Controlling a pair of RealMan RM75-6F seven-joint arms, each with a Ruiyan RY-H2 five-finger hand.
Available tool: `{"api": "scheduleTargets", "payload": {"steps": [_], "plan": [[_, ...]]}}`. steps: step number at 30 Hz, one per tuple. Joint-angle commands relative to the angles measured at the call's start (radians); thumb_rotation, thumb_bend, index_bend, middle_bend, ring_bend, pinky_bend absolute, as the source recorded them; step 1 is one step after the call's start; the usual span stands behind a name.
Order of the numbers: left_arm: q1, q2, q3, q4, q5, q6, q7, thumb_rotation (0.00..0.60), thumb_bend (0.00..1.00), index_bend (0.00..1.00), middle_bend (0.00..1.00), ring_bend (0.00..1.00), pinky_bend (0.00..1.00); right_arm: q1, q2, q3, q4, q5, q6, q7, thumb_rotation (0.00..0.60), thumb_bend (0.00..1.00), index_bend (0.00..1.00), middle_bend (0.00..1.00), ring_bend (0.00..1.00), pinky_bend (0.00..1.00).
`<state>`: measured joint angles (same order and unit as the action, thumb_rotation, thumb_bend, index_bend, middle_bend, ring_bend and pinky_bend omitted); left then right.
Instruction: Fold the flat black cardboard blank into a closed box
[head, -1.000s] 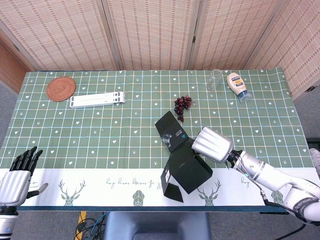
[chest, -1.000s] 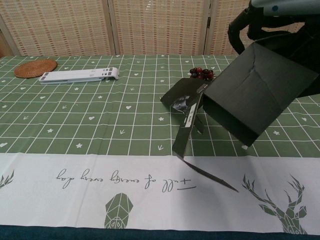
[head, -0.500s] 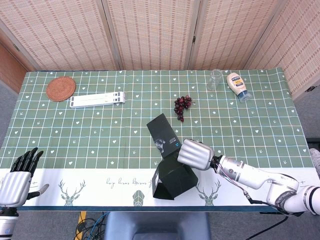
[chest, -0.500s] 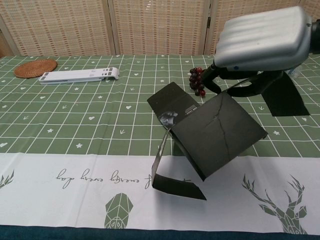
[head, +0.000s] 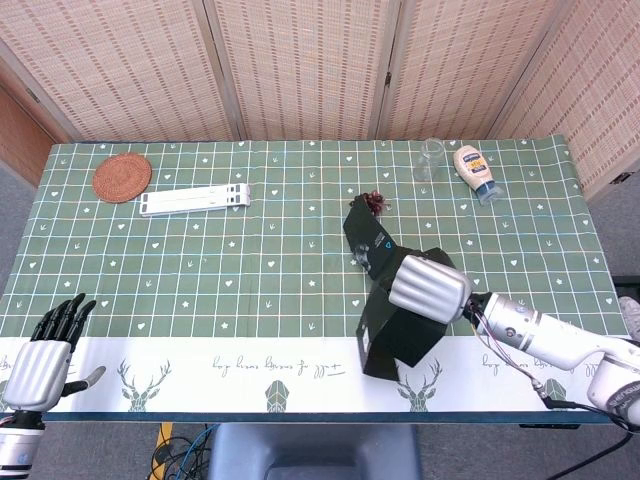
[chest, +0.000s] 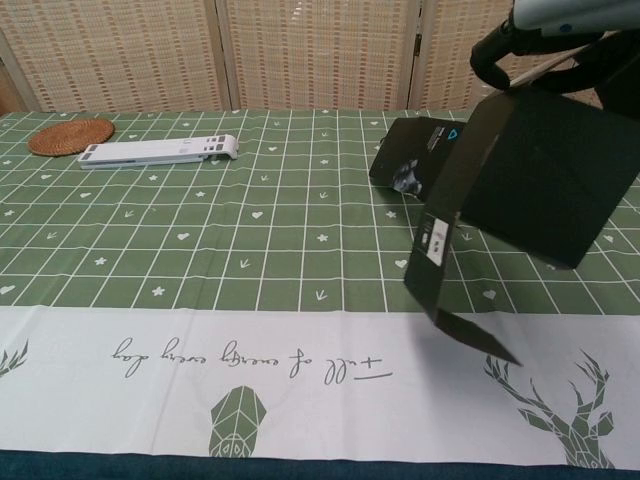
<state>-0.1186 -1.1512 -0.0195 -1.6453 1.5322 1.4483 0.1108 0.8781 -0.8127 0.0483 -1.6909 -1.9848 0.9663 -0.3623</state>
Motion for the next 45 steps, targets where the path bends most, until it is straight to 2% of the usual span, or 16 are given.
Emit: {"api": "scheduleTargets", "payload": {"steps": [1,7,13,16,25,28,30,31,32,33,34,36,38,41,45], "plan": [[-0.002,-0.005,-0.001,0.003,0.000,0.000,-0.002,0.600,0.14,0.00,0.00,0.02,0.10,0.005,0.084,-0.027,-0.012,-0.077,0.024,0.045,0.600,0.72,1.00,0.87,0.81,1.00],[-0.006,-0.017,0.003,0.012,-0.006,-0.014,-0.008,0.600,0.14,0.00,0.00,0.02,0.10,0.024,0.097,-0.042,-0.022,-0.147,0.026,0.097,0.600,0.71,1.00,0.88,0.80,1.00],[-0.007,-0.017,0.004,0.015,0.000,-0.011,-0.015,0.600,0.14,0.00,0.00,0.02,0.10,0.086,-0.010,-0.049,0.019,-0.199,-0.041,0.130,0.600,0.67,1.00,0.88,0.79,1.00],[-0.002,-0.014,0.007,0.016,-0.001,-0.005,-0.022,0.600,0.14,0.00,0.00,0.02,0.10,0.140,-0.093,-0.046,0.073,-0.222,-0.080,0.157,0.600,0.66,1.00,0.88,0.77,0.99],[0.009,-0.015,0.014,0.026,-0.006,0.002,-0.039,0.600,0.14,0.00,0.00,0.02,0.10,0.194,-0.272,-0.029,0.223,-0.200,-0.054,0.195,0.600,0.65,1.00,0.85,0.74,0.97],[0.008,-0.014,0.013,0.026,-0.004,0.002,-0.039,0.600,0.14,0.00,0.00,0.02,0.10,0.192,-0.331,-0.013,0.262,-0.158,-0.047,0.189,0.600,0.65,1.00,0.78,0.71,0.94],[0.007,-0.012,0.013,0.023,-0.002,0.002,-0.038,0.600,0.14,0.00,0.00,0.02,0.10,0.186,-0.369,0.002,0.280,-0.116,-0.057,0.174,0.600,0.63,0.92,0.70,0.67,0.91],[0.007,-0.012,0.013,0.022,-0.001,0.003,-0.037,0.600,0.14,0.00,0.00,0.02,0.10,0.180,-0.389,0.015,0.289,-0.083,-0.069,0.153,0.600,0.60,0.82,0.64,0.64,0.88],[0.008,-0.011,0.013,0.021,-0.001,0.003,-0.037,0.600,0.14,0.00,0.00,0.02,0.10,0.176,-0.402,0.024,0.290,-0.059,-0.083,0.138,0.600,0.55,0.67,0.55,0.59,0.84],[0.008,-0.010,0.014,0.020,-0.002,0.004,-0.036,0.600,0.14,0.00,0.00,0.02,0.10,0.172,-0.416,0.032,0.288,-0.034,-0.091,0.129,0.600,0.51,0.59,0.49,0.56,0.80],[0.008,-0.010,0.014,0.019,-0.002,0.004,-0.036,0.600,0.14,0.00,0.00,0.02,0.10,0.167,-0.430,0.043,0.289,-0.004,-0.101,0.119,0.600,0.43,0.43,0.39,0.49,0.74],[0.009,-0.009,0.013,0.019,-0.005,0.003,-0.035,0.600,0.14,0.00,0.00,0.02,0.10,0.156,-0.457,0.065,0.280,0.063,-0.126,0.093,0.600,0.28,0.19,0.23,0.38,0.62],[0.009,-0.009,0.013,0.019,-0.009,0.000,-0.033,0.600,0.14,0.00,0.00,0.02,0.10,0.149,-0.482,0.088,0.277,0.121,-0.141,0.064,0.600,0.17,0.04,0.11,0.29,0.52],[0.008,-0.007,0.013,0.017,-0.012,-0.004,-0.031,0.600,0.14,0.00,0.00,0.02,0.10,0.148,-0.511,0.117,0.272,0.189,-0.152,0.046,0.600,0.04,0.00,0.00,0.17,0.41],[0.006,-0.009,0.012,0.019,-0.014,-0.007,-0.032,0.600,0.14,0.00,0.00,0.02,0.10,0.158,-0.537,0.141,0.285,0.256,-0.171,0.041,0.600,0.00,0.00,0.00,0.10,0.33]]}}
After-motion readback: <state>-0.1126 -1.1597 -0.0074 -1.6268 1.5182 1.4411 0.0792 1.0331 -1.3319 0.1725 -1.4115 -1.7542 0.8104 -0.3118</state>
